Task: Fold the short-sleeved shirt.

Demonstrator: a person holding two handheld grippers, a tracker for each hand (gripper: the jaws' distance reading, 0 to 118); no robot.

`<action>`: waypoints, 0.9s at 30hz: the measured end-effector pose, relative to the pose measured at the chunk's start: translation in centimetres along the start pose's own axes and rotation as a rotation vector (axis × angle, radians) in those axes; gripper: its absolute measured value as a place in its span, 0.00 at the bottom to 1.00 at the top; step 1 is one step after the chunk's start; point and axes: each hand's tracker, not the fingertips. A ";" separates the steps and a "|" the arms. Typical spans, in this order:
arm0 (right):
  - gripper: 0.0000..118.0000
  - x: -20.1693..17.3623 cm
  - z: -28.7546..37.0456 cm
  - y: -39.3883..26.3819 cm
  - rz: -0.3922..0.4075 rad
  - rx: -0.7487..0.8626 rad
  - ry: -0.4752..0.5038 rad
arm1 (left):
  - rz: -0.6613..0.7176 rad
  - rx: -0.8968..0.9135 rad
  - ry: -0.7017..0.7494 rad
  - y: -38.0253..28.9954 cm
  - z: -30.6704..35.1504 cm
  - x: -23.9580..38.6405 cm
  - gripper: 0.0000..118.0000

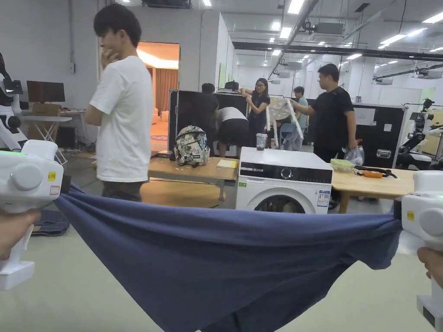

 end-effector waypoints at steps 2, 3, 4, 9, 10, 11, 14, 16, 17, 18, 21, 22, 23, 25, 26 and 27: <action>0.04 -0.2 0.3 -1.7 0.008 -0.015 -0.001 | -0.008 -0.013 -0.001 -1.6 -0.1 -0.1 0.00; 0.04 -0.3 0.7 -2.8 0.012 -0.028 -0.001 | -0.011 -0.024 -0.004 -2.6 -0.1 -0.1 0.00; 0.04 -0.3 1.0 -3.7 0.010 -0.045 0.004 | -0.003 -0.031 -0.006 -3.7 0.1 -0.1 0.00; 0.04 0.2 2.6 -9.7 0.003 -0.117 0.026 | -0.005 -0.073 -0.045 -9.7 1.7 -0.3 0.00; 0.04 0.3 3.3 -11.0 0.006 -0.122 0.023 | -0.018 -0.088 -0.057 -11.2 2.4 -0.2 0.00; 0.04 0.0 4.8 -11.9 0.011 -0.131 0.028 | -0.013 -0.088 -0.057 -12.4 2.9 -0.2 0.00; 0.04 0.5 7.3 -15.3 0.028 -0.161 0.026 | -0.003 -0.110 -0.082 -16.2 5.1 -0.6 0.00; 0.04 0.7 9.7 -17.3 0.027 -0.177 0.032 | 0.034 -0.119 -0.095 -18.8 6.9 -1.1 0.00; 0.04 0.9 10.6 -18.4 0.029 -0.184 0.030 | 0.040 -0.133 -0.103 -19.9 7.6 -1.4 0.00; 0.04 1.1 11.4 -19.4 0.032 -0.196 0.029 | 0.048 -0.140 -0.108 -21.1 8.5 -1.6 0.00; 0.04 1.9 12.9 -23.0 0.032 -0.231 0.016 | 0.077 -0.157 -0.106 -24.5 10.8 -2.1 0.00; 0.04 1.9 14.0 -23.6 0.031 -0.238 0.016 | 0.086 -0.168 -0.109 -25.5 11.4 -2.3 0.00; 0.04 1.8 15.2 -24.0 0.033 -0.246 0.014 | 0.085 -0.182 -0.109 -26.4 11.9 -2.4 0.00; 0.04 1.8 16.2 -25.7 0.046 -0.274 0.014 | 0.082 -0.198 -0.102 -28.2 12.9 -2.4 0.00; 0.04 1.8 16.6 -26.5 0.046 -0.281 0.015 | 0.072 -0.213 -0.098 -29.1 13.1 -2.5 0.00; 0.04 2.0 16.1 -27.7 0.047 -0.297 0.021 | 0.057 -0.235 -0.088 -30.0 13.2 -2.5 0.00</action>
